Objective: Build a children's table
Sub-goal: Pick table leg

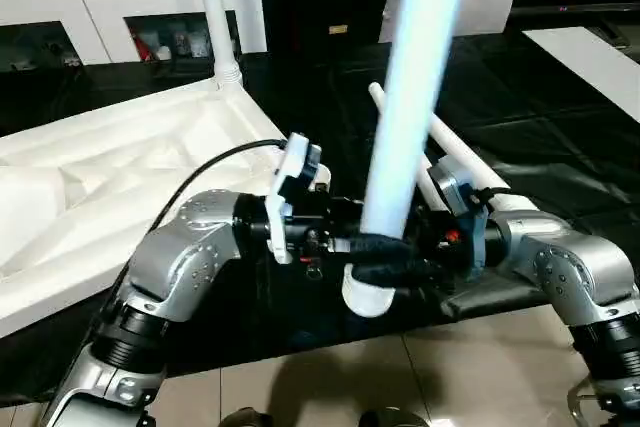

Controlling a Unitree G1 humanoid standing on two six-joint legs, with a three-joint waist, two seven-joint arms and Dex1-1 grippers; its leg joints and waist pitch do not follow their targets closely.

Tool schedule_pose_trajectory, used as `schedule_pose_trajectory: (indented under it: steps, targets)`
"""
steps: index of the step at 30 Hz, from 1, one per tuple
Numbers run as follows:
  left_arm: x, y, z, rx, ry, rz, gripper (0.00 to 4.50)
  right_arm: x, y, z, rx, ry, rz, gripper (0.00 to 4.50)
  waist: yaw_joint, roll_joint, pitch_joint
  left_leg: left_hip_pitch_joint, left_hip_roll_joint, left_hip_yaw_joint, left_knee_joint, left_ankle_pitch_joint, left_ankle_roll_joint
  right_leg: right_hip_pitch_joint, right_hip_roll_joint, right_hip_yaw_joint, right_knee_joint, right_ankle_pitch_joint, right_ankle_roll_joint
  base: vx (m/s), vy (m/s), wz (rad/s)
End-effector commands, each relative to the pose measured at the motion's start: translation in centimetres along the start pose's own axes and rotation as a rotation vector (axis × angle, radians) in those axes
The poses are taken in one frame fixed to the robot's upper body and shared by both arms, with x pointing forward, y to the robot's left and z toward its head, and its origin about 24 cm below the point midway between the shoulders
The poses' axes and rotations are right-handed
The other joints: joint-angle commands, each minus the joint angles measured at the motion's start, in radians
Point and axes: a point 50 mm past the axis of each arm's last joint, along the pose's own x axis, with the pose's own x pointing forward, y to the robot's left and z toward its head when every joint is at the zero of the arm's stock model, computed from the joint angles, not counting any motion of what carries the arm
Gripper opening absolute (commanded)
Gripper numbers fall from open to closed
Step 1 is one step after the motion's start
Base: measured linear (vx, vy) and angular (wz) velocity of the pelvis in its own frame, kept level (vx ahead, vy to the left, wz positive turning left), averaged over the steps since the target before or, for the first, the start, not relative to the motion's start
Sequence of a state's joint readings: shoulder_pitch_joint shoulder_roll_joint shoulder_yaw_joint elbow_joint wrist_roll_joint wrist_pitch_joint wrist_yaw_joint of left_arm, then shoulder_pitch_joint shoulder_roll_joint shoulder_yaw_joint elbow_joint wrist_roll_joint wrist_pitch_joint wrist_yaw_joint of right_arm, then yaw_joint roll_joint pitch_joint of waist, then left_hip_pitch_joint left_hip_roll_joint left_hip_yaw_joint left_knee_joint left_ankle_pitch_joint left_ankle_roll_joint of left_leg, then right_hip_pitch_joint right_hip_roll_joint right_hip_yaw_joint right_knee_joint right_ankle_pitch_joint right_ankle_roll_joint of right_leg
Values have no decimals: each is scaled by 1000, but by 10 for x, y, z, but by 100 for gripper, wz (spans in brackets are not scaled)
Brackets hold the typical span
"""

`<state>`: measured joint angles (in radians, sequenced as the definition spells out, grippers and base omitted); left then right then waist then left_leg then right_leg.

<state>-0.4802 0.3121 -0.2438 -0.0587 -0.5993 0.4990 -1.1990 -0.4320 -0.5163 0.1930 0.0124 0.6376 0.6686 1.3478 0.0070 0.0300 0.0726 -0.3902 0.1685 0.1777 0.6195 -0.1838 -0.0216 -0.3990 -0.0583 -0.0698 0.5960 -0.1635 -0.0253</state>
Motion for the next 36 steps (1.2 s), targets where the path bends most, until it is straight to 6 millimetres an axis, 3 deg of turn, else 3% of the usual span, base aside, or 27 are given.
schedule_pose_trajectory:
  steps: [1, 17, 34, 35, 36]
  targets:
    - [3, -1, 5, 28, 10, -39, 199, 0, 1, 3, -19, 20, 12, 329, 4, -8, -71, 21, 59, -25, -75, -227, 34, 46, -81, 50, -86, -407, -162, 0, 0, 0]
    - [10, 5, 5, 36, -25, -9, 199, 3, 0, 0, -39, 49, 23, 209, 8, -8, -78, 20, 59, -24, -70, -201, 39, 51, -81, 49, -82, -372, -173, 0, 0, 0]
    - [10, 2, 4, 32, -15, -27, 199, 7, -4, -4, -15, 64, -9, 209, 20, -4, -81, 23, 60, -23, -70, -193, 37, 51, -79, 49, -77, -343, -184, 0, 0, 0]
    - [10, 2, 4, 33, -14, -26, 199, 7, -5, -4, -11, 64, -16, 258, 22, -4, -81, 24, 60, -23, -69, -190, 37, 51, -79, 49, -77, -340, -183, 0, 0, 0]
    - [10, 2, 4, 33, -14, -26, 199, 7, -5, -5, -1, 66, -11, 270, 23, -4, -81, 25, 60, -23, -69, -190, 37, 50, -79, 49, -77, -340, -183, 0, 0, 0]
